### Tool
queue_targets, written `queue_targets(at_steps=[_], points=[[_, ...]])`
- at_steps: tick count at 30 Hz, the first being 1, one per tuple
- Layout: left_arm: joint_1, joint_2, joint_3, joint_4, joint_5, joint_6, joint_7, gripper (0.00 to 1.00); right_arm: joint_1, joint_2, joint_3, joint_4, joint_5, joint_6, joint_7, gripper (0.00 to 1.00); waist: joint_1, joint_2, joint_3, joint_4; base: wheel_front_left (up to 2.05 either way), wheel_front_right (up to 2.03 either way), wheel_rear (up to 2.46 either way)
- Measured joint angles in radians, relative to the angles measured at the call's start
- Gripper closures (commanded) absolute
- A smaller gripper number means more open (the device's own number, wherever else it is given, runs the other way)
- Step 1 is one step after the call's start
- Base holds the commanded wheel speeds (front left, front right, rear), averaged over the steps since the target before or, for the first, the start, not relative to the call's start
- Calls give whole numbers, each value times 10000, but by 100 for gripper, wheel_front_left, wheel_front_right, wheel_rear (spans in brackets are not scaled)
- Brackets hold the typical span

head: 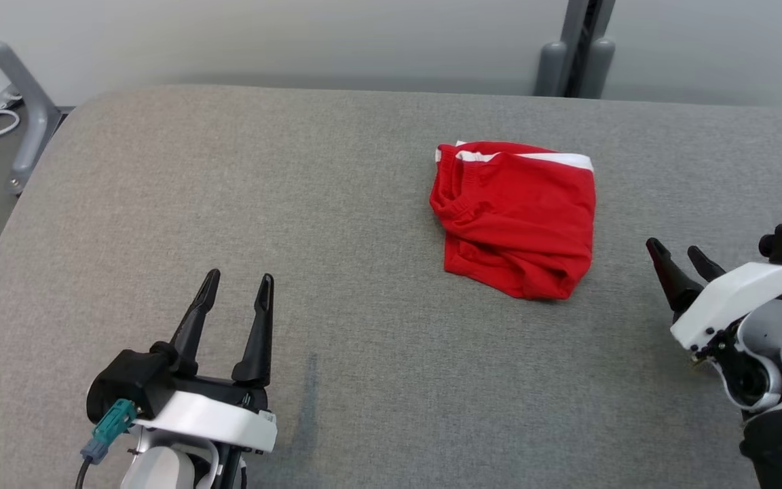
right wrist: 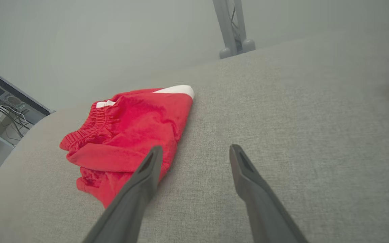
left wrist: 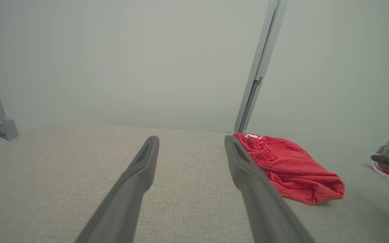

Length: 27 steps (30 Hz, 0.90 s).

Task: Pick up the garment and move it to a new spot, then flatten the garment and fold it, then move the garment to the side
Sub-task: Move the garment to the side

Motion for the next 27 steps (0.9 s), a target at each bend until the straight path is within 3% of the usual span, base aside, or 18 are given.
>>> queue_targets(at_steps=[3,12,27], points=[[-151,-12,-159,6,-71,13,0,0,-523,-159,-58,493,1129,0,1246,0,0,0,248,288,0,0,0],[-455,-4,-493,21,-286,138,0,0,-1685,-725,-443,1388,2690,0,2709,0,0,0,997,1206,0,0,0],[-695,-6,-756,-36,-481,232,0,0,-3019,-792,-167,2598,3026,0,3446,0,0,0,1584,1978,0,0,0]])
